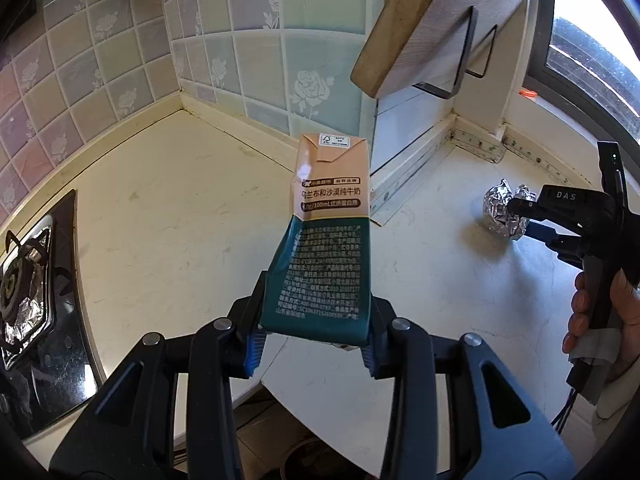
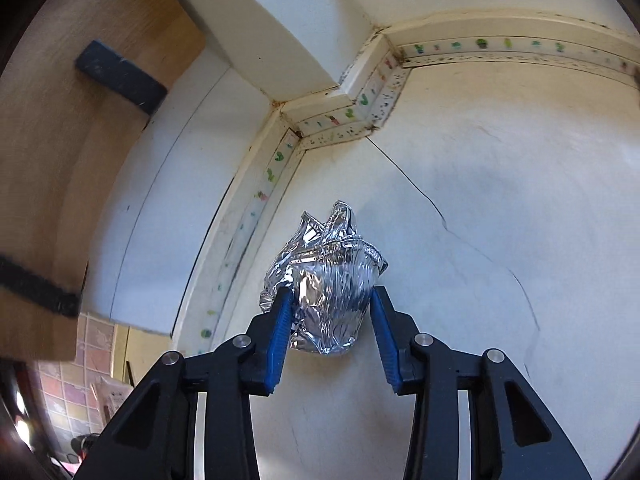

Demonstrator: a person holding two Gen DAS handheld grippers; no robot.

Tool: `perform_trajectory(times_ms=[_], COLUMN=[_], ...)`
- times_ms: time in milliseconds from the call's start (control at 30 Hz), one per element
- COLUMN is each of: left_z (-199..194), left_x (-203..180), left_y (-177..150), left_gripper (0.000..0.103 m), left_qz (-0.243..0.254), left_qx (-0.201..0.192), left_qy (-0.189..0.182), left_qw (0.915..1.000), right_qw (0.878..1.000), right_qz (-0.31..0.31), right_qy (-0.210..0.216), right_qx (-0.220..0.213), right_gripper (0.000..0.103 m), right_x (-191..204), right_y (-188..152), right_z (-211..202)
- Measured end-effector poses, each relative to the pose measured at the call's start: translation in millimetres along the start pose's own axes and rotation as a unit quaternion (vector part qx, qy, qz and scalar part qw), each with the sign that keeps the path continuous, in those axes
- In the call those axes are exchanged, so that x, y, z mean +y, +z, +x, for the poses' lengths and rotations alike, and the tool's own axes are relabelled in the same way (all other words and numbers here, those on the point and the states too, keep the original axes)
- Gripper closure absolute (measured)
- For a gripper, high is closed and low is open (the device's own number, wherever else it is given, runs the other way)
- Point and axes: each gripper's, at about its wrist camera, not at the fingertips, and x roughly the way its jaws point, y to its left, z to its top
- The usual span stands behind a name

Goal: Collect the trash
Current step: 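Grasp the crumpled aluminium foil with the right tool while the left tool holds the carton, then carry the milk carton and foil down over the trash bin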

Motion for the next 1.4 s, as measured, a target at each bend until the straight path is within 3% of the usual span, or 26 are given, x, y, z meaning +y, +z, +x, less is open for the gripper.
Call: perform_trajectory(times_ms=[267, 567, 767, 1033, 1400], left_z=[-51, -104, -121, -138, -135], left_x=[7, 29, 35, 40, 41], left_y=[-31, -78, -110, -151, -211], left_gripper=[0.069, 0.069, 0.069, 0.069, 0.069], left_qz=[0.074, 0.156, 0.198, 0.227, 0.244], left_qx=[0.001, 0.000, 0.018, 0.038, 0.088], left_qy=[-0.096, -0.217, -0.263, -0.286, -0.268], left_qw=[0.9926, 0.9637, 0.9442, 0.9302, 0.9279], right_qw=[0.998, 0.993, 0.991, 0.991, 0.994], right_qz=[0.041, 0.062, 0.043, 0.009, 0.007], right_qy=[-0.001, -0.034, -0.068, -0.099, -0.102], right_qx=[-0.041, -0.096, -0.107, -0.085, -0.044], right_gripper=[0.065, 0.065, 0.065, 0.065, 0.065], right_x=[-1, 19, 47, 69, 42], right_y=[-88, -235, -338, -420, -477], right_z=[-96, -196, -243, -260, -254])
